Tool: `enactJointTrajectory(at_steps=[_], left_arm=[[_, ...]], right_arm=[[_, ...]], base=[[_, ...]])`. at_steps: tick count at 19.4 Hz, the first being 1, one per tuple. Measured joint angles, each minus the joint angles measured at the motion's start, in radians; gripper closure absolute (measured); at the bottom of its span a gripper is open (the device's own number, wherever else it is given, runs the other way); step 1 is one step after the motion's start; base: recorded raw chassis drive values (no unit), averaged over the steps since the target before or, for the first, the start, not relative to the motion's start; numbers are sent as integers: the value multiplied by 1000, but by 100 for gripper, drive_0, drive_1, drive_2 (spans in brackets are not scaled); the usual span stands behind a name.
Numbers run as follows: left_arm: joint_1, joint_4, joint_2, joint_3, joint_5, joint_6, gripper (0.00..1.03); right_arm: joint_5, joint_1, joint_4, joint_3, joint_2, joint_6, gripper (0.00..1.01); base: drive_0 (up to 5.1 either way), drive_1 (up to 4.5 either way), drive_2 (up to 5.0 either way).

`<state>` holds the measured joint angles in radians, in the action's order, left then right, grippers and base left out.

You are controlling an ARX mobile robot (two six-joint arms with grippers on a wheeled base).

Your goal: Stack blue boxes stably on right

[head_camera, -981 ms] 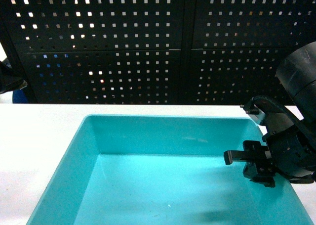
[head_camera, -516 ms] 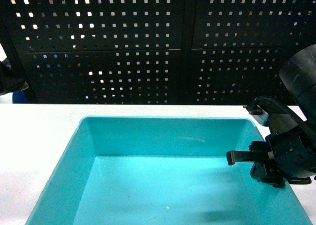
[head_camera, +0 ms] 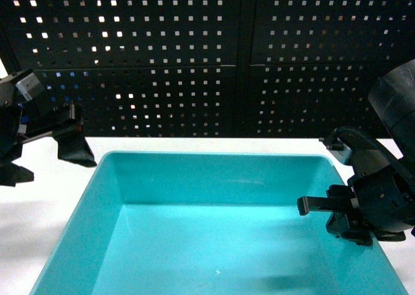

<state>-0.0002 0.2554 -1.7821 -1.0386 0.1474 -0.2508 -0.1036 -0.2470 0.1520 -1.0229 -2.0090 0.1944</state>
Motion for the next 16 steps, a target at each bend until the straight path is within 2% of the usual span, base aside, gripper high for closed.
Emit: enactJointTrajectory(at_steps=[5, 8, 13, 16], left_arm=[[-53, -81, -10, 51, -69, 31, 5], [-80, -97, 55, 64, -104, 42, 5], [-97, -65, 212, 59, -53, 49, 5], [-78, -53, 240, 71, -40, 49, 5]], right_arm=[[-6, 13, -26, -1, -18, -14, 99], [-8, 15, -41, 2, -20, -24, 99], [-19, 24, -64, 5, -25, -31, 99], [-16, 21, -80, 15, -22, -32, 99]], base=[[0, 0, 0], [0, 0, 0], [0, 0, 0], [0, 0, 0]])
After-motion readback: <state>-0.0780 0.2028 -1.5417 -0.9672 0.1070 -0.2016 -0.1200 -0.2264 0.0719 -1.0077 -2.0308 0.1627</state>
